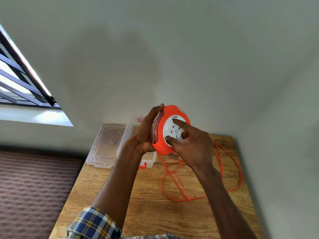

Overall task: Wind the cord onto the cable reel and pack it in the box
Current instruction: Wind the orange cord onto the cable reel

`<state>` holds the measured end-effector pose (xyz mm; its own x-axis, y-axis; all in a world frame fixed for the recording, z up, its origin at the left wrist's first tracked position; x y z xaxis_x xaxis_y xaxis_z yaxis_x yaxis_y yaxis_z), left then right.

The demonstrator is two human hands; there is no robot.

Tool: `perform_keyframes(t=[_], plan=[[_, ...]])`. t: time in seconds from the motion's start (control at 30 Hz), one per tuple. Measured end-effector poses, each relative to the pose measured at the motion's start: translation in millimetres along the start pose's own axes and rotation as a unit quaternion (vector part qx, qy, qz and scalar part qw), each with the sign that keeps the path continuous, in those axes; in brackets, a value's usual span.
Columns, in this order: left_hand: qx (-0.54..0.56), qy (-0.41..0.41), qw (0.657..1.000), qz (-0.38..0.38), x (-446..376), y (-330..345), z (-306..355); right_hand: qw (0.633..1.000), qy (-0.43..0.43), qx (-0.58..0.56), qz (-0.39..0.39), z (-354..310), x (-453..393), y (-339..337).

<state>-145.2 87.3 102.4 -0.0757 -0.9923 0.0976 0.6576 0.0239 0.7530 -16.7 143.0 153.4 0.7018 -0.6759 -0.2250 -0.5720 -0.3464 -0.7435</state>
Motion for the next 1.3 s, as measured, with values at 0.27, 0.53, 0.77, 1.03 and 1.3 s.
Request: perform_keyframes(t=[0.27, 0.53, 0.77, 1.03, 1.3], plan=[[0.045, 0.097, 0.994, 0.028, -5, 10, -3, 1.000, -0.001, -0.017, -0.008, 2, -1, 0], [0.034, 0.127, 0.991, 0.004, -10, 13, -7, 0.998, 0.051, -0.029, 0.013, 8, -1, -6], [0.009, 0.113, 0.993, 0.032, -9, 3, -10, 0.998, 0.037, -0.041, 0.001, 9, -4, -12], [0.021, 0.090, 0.995, 0.046, 1, -4, -5, 0.981, -0.074, 0.082, -0.160, 1, -10, -8], [0.023, 0.076, 0.996, 0.043, 8, -7, -1, 0.979, -0.114, 0.053, -0.162, -5, -8, -5]])
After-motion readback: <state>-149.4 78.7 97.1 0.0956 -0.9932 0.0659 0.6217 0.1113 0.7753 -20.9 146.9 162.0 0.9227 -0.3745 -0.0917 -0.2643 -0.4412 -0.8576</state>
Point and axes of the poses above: each hand's wrist, its own x-axis away from the middle knuckle, its own y-axis out of the palm, z = x × y, the point moved 7 cm from there along -x, towards the middle knuckle, and after that the axes turned 11 degrees about -z, right-handed, at the moved point
